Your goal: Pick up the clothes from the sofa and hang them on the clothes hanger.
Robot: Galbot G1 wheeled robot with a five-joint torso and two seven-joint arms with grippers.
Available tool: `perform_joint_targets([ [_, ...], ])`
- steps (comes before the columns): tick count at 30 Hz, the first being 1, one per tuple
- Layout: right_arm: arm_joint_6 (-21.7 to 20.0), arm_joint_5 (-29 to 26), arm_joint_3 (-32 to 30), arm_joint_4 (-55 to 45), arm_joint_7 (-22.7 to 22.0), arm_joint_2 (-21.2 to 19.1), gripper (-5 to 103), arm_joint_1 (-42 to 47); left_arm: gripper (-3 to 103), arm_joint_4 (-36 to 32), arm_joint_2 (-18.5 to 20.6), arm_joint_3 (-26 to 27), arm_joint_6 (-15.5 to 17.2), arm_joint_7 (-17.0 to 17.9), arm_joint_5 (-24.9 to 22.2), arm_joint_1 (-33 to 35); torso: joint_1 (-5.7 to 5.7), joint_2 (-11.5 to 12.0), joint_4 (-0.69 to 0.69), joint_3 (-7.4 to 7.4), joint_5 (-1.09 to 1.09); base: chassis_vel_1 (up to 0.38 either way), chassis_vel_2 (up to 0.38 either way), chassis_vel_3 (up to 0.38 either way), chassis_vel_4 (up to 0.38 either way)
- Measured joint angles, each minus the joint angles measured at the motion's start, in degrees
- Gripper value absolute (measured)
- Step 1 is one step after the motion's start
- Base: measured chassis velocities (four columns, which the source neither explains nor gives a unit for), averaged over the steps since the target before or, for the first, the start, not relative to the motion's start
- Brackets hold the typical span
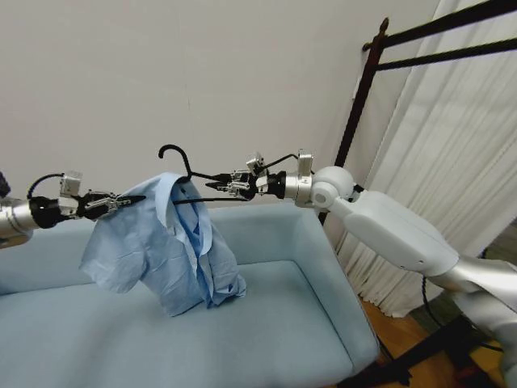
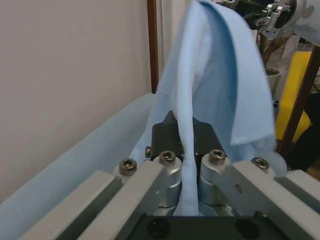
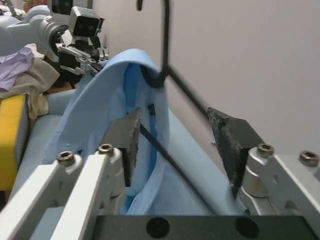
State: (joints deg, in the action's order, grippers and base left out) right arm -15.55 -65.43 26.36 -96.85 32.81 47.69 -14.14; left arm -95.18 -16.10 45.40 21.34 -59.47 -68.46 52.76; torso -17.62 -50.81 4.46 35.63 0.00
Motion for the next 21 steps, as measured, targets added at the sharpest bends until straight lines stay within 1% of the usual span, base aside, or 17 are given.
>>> perform_joint_targets([
  [1,0.00,0.00,0.00,0.00,0.00,0.00,45,0.00,2,0.00,0.00,0.00,0.00,0.00,0.00,0.00,0.00,0.00,0.00,0.00,0.00,0.000,0.000,0.000,0.000],
  [3,0.00,0.01,-0.96,0.76,-0.46,-0.59,57,0.01,2,0.21,-0.13,0.00,-0.18,-0.34,0.10,0.02,0.00,0.00,0.00,0.00,0.00,0.000,0.000,0.000,0.000],
  [4,-0.05,-0.01,-1.56,1.19,-0.61,-0.84,57,0.06,2,0.29,-0.18,0.00,-0.23,-0.55,0.12,0.02,0.00,0.00,0.00,0.00,0.00,0.000,0.000,0.000,0.000],
  [7,-0.44,-0.33,-3.35,1.97,-1.07,-1.81,74,0.74,2,0.74,-0.20,0.14,-0.50,-1.40,0.13,0.03,0.00,0.00,0.00,0.00,0.00,0.000,0.000,0.000,0.000],
  [8,-0.44,-0.33,-3.35,1.97,-1.07,-1.81,74,0.74,2,0.74,-0.20,0.14,-0.50,-1.40,0.13,0.03,0.00,0.00,0.00,0.00,0.00,0.000,0.000,0.000,0.000],
  [10,-1.21,-1.79,-4.32,0.97,-2.74,-3.00,85,2.12,2,1.19,-0.14,0.22,-0.69,-1.95,0.13,-0.08,0.00,0.00,0.00,0.00,0.00,0.000,0.000,0.000,0.000],
  [11,-1.32,-2.63,-4.62,-0.07,-3.88,-3.68,85,3.41,2,1.37,-0.07,0.23,-0.73,-2.03,0.12,-0.23,0.00,0.00,0.00,0.00,-0.01,0.000,0.000,0.000,0.000],
  [12,-1.32,-2.63,-4.62,-0.07,-3.88,-3.68,85,3.41,2,1.37,-0.07,0.23,-0.73,-2.03,0.12,-0.23,0.00,0.00,0.00,0.00,-0.01,0.000,0.000,0.000,0.000],
  [14,-1.42,-4.19,-5.90,-2.79,-6.50,-5.09,95,7.48,2,1.60,0.22,0.23,-0.82,-2.04,-0.02,-0.52,0.00,0.00,-0.01,0.00,0.00,0.000,0.000,0.000,0.000],
  [15,-1.64,-5.65,-6.64,-5.30,-9.51,-6.12,99,10.75,2,1.68,0.44,0.22,-0.89,-2.03,-0.11,-0.63,0.00,0.00,0.00,0.00,0.00,0.000,0.000,0.000,0.000],
  [16,-1.64,-5.65,-6.64,-5.30,-9.51,-6.12,99,10.75,2,1.68,0.44,0.22,-0.89,-2.03,-0.11,-0.63,0.00,0.00,0.00,0.00,0.00,0.000,0.000,0.000,0.000],
  [18,-1.69,-8.18,-7.27,-8.79,-14.10,-7.13,100,15.35,2,1.73,0.62,0.20,-0.92,-1.93,-0.24,-0.76,0.00,0.00,0.01,0.00,0.01,0.000,0.000,0.000,0.000],
  [19,-1.78,-9.12,-7.92,-9.88,-15.40,-7.25,100,17.46,2,1.72,0.66,0.19,-0.94,-1.78,-0.35,-0.82,0.00,0.00,0.02,0.00,0.01,0.000,0.000,0.000,0.000],
  [20,-1.78,-9.12,-7.92,-9.88,-15.40,-7.25,100,17.46,2,1.72,0.66,0.19,-0.94,-1.78,-0.35,-0.82,0.00,0.00,0.02,0.00,0.01,0.000,0.000,0.000,0.000],
  [21,-2.06,-9.53,-8.78,-10.52,-15.99,-7.08,100,19.43,2,1.66,0.74,0.20,-1.03,-1.33,-0.70,-0.80,0.01,0.00,0.02,-0.01,0.00,0.000,0.000,0.000,0.000],
])
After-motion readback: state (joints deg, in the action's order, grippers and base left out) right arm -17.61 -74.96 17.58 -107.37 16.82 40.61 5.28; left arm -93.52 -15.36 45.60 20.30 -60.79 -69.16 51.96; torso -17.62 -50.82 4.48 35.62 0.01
